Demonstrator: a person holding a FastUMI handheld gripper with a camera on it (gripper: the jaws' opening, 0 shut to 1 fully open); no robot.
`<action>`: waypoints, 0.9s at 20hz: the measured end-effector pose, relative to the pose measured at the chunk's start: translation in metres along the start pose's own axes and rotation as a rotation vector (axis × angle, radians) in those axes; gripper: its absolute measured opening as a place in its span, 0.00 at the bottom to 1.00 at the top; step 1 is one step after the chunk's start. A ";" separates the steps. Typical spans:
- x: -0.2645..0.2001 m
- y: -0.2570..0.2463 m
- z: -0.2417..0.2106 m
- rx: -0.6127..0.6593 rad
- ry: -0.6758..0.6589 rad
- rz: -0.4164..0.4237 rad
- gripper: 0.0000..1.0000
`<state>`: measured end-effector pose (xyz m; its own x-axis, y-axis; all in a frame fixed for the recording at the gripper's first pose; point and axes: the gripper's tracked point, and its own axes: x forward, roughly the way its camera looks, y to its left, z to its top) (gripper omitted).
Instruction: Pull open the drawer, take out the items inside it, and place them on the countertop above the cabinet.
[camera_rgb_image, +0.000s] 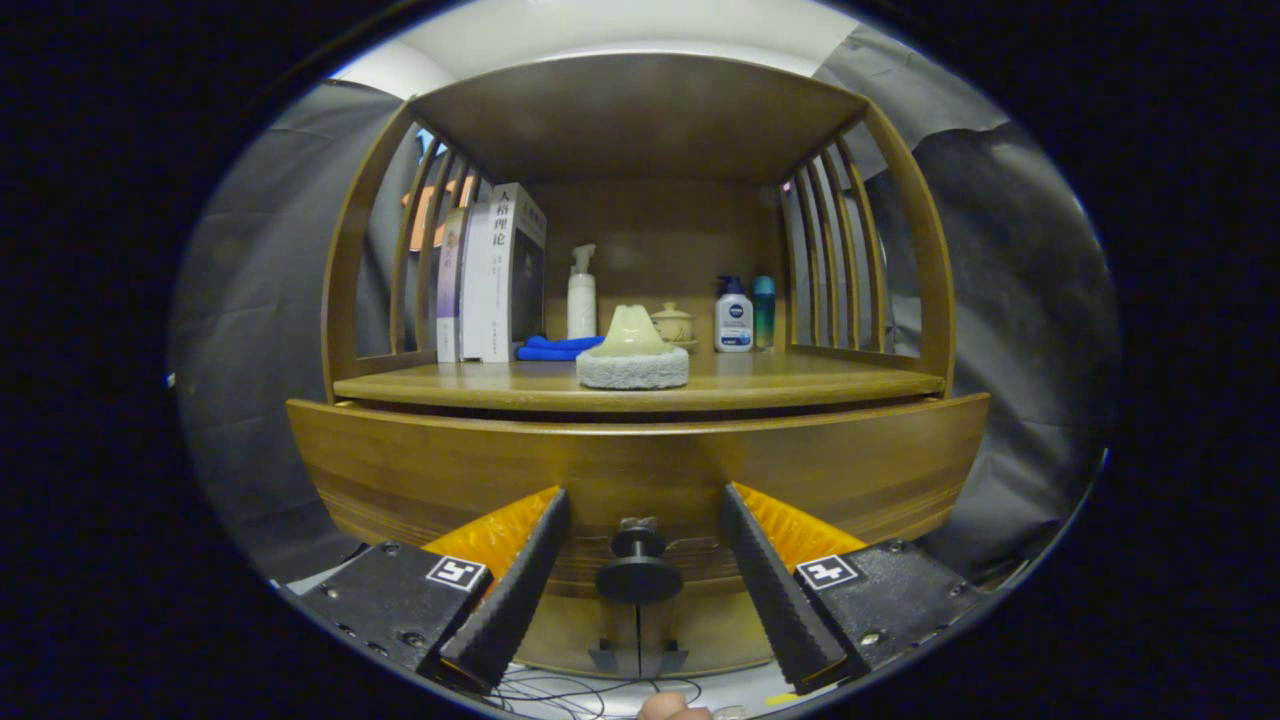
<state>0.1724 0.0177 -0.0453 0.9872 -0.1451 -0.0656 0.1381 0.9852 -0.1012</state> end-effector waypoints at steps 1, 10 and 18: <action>0.004 0.001 0.001 0.001 0.000 -0.001 0.98; 0.033 0.001 0.004 -0.006 0.010 -0.003 0.98; 0.037 0.002 0.004 -0.015 0.000 -0.010 0.98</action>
<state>0.2097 0.0143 -0.0444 0.9858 -0.1550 -0.0650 0.1468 0.9823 -0.1167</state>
